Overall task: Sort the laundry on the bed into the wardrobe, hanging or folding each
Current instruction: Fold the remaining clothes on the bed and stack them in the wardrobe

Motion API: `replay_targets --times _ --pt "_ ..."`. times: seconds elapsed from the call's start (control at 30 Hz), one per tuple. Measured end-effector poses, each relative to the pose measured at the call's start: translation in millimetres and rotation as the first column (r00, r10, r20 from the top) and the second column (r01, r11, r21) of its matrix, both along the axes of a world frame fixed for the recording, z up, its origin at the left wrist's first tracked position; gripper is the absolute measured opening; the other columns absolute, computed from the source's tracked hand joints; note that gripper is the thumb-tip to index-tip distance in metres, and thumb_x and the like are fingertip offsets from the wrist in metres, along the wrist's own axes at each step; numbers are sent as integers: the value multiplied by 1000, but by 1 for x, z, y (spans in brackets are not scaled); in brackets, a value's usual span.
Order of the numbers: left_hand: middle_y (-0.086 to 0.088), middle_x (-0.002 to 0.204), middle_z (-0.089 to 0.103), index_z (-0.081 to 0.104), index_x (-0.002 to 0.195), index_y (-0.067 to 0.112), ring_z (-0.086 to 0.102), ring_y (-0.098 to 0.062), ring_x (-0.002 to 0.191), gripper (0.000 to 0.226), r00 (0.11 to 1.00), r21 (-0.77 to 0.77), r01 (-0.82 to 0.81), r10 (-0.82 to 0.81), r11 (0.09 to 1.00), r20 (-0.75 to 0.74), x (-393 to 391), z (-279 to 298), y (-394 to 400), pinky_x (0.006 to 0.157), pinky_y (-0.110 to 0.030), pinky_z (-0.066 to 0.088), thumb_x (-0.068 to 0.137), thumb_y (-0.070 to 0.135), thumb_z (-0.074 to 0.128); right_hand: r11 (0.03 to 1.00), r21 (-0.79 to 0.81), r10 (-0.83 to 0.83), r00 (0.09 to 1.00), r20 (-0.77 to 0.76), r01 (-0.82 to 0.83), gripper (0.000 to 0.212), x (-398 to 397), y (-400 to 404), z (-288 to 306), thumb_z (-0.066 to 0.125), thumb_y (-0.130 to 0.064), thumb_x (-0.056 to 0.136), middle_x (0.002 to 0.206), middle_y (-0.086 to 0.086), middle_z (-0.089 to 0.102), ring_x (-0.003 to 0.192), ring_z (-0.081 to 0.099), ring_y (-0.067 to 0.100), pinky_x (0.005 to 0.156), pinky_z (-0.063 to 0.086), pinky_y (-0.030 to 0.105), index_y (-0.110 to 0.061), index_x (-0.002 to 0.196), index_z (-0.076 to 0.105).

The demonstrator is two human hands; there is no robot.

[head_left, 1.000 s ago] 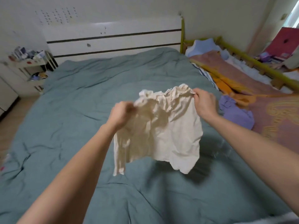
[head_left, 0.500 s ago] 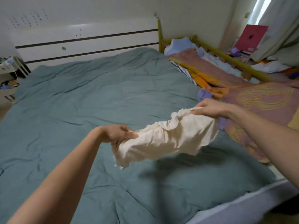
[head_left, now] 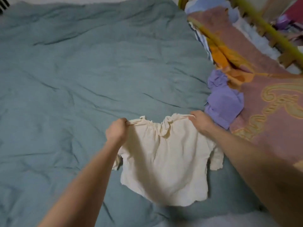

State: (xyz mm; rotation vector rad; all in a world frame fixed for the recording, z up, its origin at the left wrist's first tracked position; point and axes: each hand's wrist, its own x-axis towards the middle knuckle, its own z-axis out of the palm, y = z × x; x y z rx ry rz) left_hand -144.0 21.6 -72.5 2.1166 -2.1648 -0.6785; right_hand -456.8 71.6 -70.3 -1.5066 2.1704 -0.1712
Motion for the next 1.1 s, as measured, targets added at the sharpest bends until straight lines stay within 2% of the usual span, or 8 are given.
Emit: replay_targets --times 0.17,0.4,0.5,0.6,0.73,0.83,0.93,1.1 --pt "-14 135 47 51 129 12 42 -34 123 35 992 -142 -114 121 983 39 -51 -57 -6 102 -41 33 94 16 50 991 -61 -109 988 111 116 31 -28 -24 -80 44 -14 98 124 25 57 114 54 38 96 41 39 0 124 53" --pt "-6 161 13 22 152 17 9 -27 148 62 875 -24 477 -477 879 -85 -148 -93 51 120 -37 9 98 35 47 953 192 -273 941 200 235 39 -106 30 -127 61 -18 91 123 24 59 112 57 36 97 44 40 3 123 54" --pt "-1 162 -6 3 154 24 -8 -24 149 67 821 76 570 -568 818 -53 -180 -106 62 120 -38 -3 100 44 37 906 381 -301 915 268 187 47 -122 59 -143 77 -27 78 110 13 65 102 62 27 88 47 35 -3 114 59" --pt "-2 160 -16 -5 154 25 -18 -23 147 72 832 119 553 -554 825 -31 -201 -114 61 118 -42 -9 99 51 34 892 434 -292 896 336 127 32 -124 77 -150 82 -16 70 98 12 71 87 65 22 78 51 34 -8 95 64" --pt "-2 160 -20 -11 153 27 -23 -26 145 82 827 178 550 -562 816 24 -216 -120 56 117 -51 -10 95 56 40 968 202 -192 957 217 148 12 -136 78 -135 64 -4 81 97 20 67 84 61 28 67 40 30 -5 93 61" --pt "0 158 -26 -15 151 31 -27 -30 143 94 802 255 562 -594 787 67 -221 -126 53 115 -57 -12 88 64 46 994 -89 -81 985 -156 67 19 -167 81 -118 53 8 78 94 20 60 77 62 38 59 42 39 -5 92 53" --pt "0 157 -29 -17 150 34 -27 -32 143 103 788 294 559 -607 775 100 -227 -133 51 114 -60 -10 82 67 53 969 -190 60 896 -439 -158 27 -192 87 -105 51 15 62 74 19 57 54 59 38 42 40 34 -3 83 52" --pt "-2 158 -26 -13 151 33 -21 -36 144 109 782 350 543 -612 763 121 -236 -127 45 114 -63 -5 77 64 62 888 -312 192 888 -417 -338 27 -195 81 -92 38 0 63 75 10 52 64 57 32 63 34 38 -18 84 37"
